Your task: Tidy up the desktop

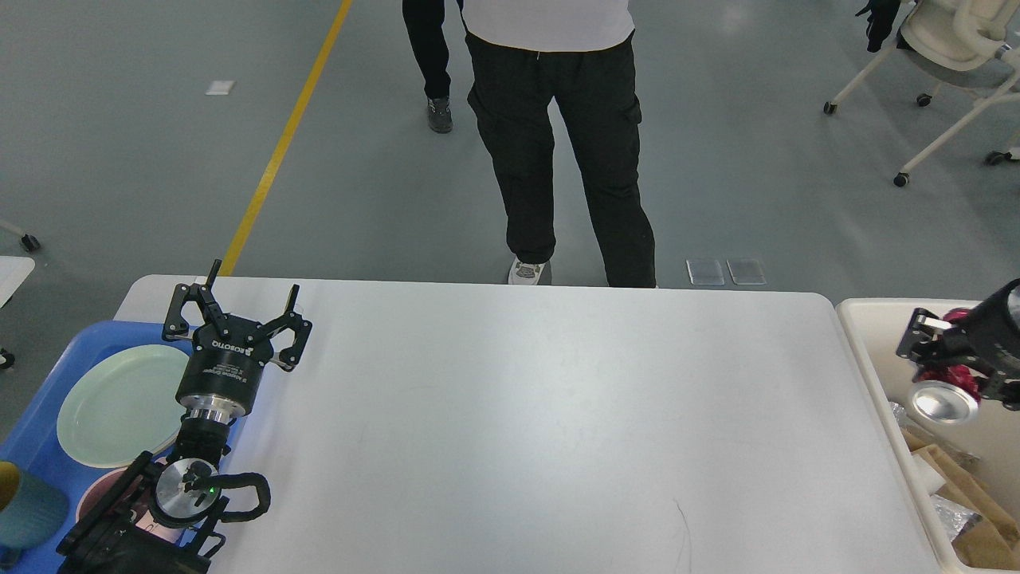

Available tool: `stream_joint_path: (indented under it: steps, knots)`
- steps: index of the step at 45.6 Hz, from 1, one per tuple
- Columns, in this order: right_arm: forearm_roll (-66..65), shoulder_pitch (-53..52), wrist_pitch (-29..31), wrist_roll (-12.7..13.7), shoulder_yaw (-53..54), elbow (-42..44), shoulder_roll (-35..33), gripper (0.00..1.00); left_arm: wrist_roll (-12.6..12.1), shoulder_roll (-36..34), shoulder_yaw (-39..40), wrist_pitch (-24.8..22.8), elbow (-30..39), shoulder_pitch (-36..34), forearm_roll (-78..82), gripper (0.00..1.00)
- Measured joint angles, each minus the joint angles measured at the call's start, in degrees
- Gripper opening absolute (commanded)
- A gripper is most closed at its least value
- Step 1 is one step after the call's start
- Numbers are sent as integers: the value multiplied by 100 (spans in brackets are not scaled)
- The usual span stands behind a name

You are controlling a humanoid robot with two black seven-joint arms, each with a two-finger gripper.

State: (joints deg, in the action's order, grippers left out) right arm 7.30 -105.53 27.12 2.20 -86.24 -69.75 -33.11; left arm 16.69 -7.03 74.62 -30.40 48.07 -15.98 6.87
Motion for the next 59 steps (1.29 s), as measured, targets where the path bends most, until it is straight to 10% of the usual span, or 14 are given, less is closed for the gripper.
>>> stream_joint_path:
  steps: [21, 40, 41, 44, 46, 59]
  knots:
    - [1, 5798, -856, -9, 3141, 5067, -163, 0, 0, 0, 0, 0, 0, 0, -1, 96]
    - [93, 7753, -2205, 1, 3568, 6926, 1017, 0, 0, 0, 0, 0, 0, 0, -5, 96]
    - [94, 7771, -2226, 2, 3594, 6932, 1024, 6, 0, 0, 0, 0, 0, 0, -3, 96]
    - [93, 7799, -2258, 3, 3649, 6935, 1032, 71, 0, 0, 0, 0, 0, 0, -4, 96]
    - [93, 7805, -2271, 2, 3664, 6936, 1033, 96, 0, 0, 0, 0, 0, 0, -3, 96]
    - [87, 7811, -2286, -8, 3669, 6884, 1076, 100, 1, 0, 0, -1, 0, -1, -2, 96]
